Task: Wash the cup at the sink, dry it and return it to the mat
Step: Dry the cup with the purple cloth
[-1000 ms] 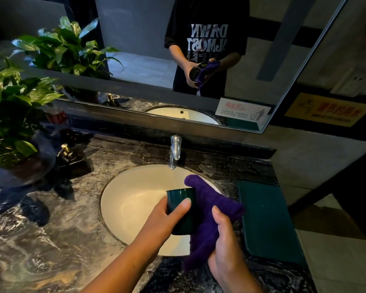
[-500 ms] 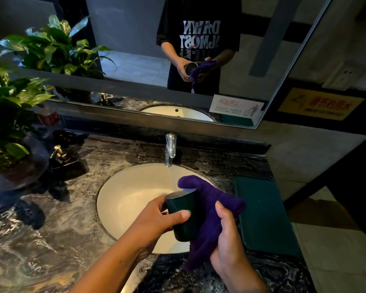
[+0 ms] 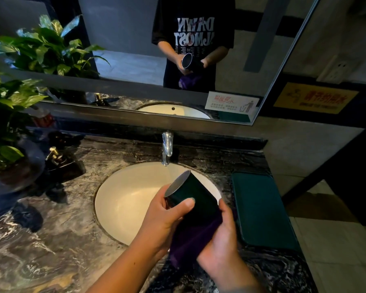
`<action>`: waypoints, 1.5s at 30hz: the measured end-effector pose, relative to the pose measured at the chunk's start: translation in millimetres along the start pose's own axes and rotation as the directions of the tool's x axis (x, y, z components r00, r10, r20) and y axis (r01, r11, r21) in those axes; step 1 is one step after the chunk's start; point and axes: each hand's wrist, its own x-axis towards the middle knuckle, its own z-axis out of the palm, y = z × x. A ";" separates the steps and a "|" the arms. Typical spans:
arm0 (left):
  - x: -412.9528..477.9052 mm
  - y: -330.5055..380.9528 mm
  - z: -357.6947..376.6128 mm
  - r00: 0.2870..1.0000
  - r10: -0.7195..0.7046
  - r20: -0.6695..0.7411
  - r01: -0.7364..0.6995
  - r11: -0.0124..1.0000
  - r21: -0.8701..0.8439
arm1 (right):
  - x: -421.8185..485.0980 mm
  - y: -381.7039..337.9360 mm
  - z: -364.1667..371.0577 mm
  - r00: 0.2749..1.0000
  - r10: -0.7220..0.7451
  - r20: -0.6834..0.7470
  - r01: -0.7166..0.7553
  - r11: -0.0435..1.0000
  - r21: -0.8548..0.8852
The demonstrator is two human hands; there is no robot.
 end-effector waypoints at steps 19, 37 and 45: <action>-3.2 -1.7 -1.7 0.958 0.285 0.011 -0.256 0.844 0.471 | 2.1 -8.9 -10.8 0.998 0.069 0.003 -0.069 0.998 -0.014; 1.7 0.8 -13.9 0.949 0.315 0.020 -0.276 0.800 0.533 | 2.6 -16.1 -13.5 0.989 0.145 -0.013 -0.145 0.988 -0.047; -3.2 -3.2 -9.8 0.955 0.290 0.071 -0.276 0.767 0.579 | 2.5 -16.1 -8.3 0.992 0.124 -0.013 -0.125 0.991 -0.052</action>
